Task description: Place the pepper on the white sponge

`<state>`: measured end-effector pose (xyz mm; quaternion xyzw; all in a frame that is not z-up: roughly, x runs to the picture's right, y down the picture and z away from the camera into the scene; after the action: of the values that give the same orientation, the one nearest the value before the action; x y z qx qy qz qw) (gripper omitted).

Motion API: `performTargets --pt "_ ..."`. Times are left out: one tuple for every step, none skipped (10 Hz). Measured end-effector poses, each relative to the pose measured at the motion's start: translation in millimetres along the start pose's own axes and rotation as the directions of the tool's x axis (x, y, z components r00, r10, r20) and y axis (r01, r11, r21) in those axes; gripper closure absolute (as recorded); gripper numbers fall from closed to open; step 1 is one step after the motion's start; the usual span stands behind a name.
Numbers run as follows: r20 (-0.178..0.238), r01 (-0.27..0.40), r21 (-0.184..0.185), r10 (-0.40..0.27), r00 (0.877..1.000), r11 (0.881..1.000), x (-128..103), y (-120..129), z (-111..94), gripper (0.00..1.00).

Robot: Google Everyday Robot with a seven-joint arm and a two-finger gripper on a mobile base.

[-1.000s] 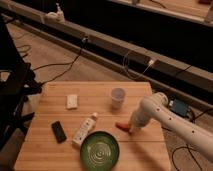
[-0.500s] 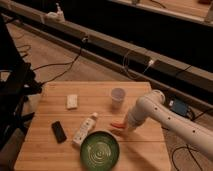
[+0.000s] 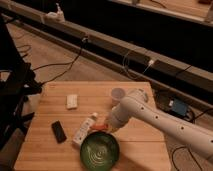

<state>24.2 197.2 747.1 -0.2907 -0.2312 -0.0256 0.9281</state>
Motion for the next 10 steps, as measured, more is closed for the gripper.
performTargets --pt "0.000 0.001 0.000 -0.001 1.000 1.000 0 0 0 1.00" --pt "0.000 0.001 0.000 -0.001 1.000 1.000 0 0 0 1.00" --pt "0.000 0.000 0.000 0.000 1.000 1.000 0 0 0 1.00" --pt "-0.001 -0.004 0.001 0.004 1.000 1.000 1 -4 -1 1.00" --pt "0.008 0.001 0.003 -0.001 1.000 1.000 -7 -16 -1 1.00" --pt "0.018 0.023 0.008 -0.023 1.000 1.000 -20 -33 -2 1.00" --pt "0.023 0.049 0.012 -0.050 0.999 0.999 -34 -50 -3 1.00" --pt "0.026 0.070 0.019 -0.070 0.997 0.997 -45 -68 -4 1.00" --pt "0.025 0.089 0.025 -0.089 0.996 0.996 -55 -86 -3 1.00" --pt "0.027 0.105 0.026 -0.105 0.994 0.994 -65 -104 2 1.00"
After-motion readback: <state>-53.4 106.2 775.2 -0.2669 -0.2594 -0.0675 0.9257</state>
